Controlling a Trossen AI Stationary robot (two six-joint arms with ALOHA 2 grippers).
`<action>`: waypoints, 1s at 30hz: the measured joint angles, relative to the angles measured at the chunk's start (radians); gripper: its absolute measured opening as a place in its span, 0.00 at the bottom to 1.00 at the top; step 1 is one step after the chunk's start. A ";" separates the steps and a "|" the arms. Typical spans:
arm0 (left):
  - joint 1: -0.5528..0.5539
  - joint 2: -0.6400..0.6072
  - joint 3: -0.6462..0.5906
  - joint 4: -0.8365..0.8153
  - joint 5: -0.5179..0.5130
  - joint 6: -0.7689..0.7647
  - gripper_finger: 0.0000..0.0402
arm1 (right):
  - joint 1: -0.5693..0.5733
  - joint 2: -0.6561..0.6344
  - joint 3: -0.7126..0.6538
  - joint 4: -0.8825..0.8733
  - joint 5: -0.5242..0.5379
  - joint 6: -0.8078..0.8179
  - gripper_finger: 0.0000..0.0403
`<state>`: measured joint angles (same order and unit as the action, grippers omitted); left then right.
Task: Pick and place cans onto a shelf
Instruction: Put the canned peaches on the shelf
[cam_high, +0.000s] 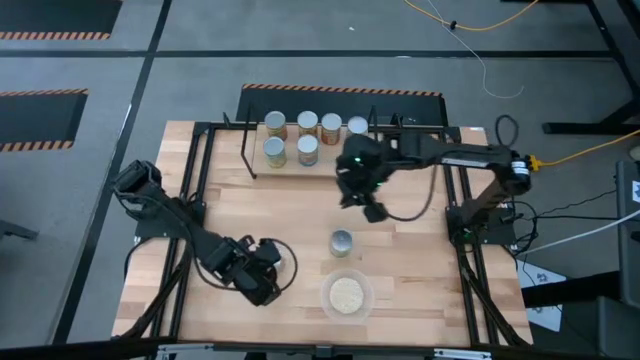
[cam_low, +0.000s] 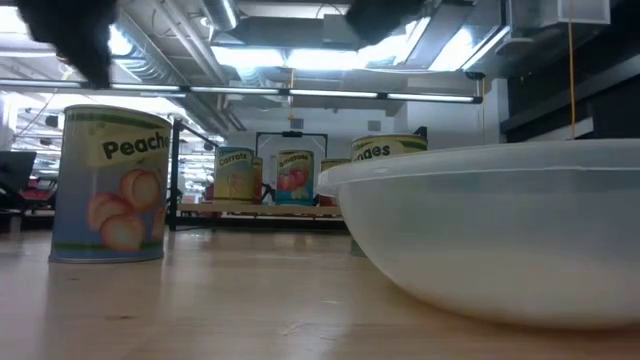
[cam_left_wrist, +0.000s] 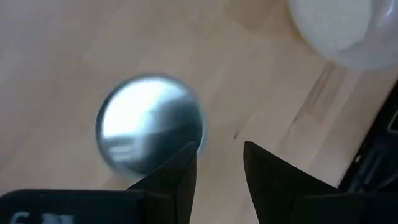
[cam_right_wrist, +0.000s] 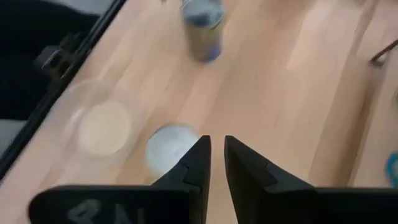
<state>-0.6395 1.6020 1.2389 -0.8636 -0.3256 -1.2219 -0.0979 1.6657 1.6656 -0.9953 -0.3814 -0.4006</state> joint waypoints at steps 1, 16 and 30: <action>0.009 0.000 0.003 0.011 0.000 0.017 0.31 | 0.003 -0.018 -0.002 -0.034 0.000 0.003 0.13; 0.067 0.000 0.003 0.091 -0.008 0.053 0.31 | 0.053 -0.093 -0.253 -0.065 0.024 0.183 0.13; 0.062 0.109 0.003 0.084 -0.095 0.012 0.31 | 0.083 -0.093 -0.366 0.043 0.024 0.183 0.13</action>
<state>-0.5777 1.7111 1.2423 -0.7799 -0.4211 -1.2103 -0.0147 1.5726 1.2994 -0.9527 -0.3576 -0.2173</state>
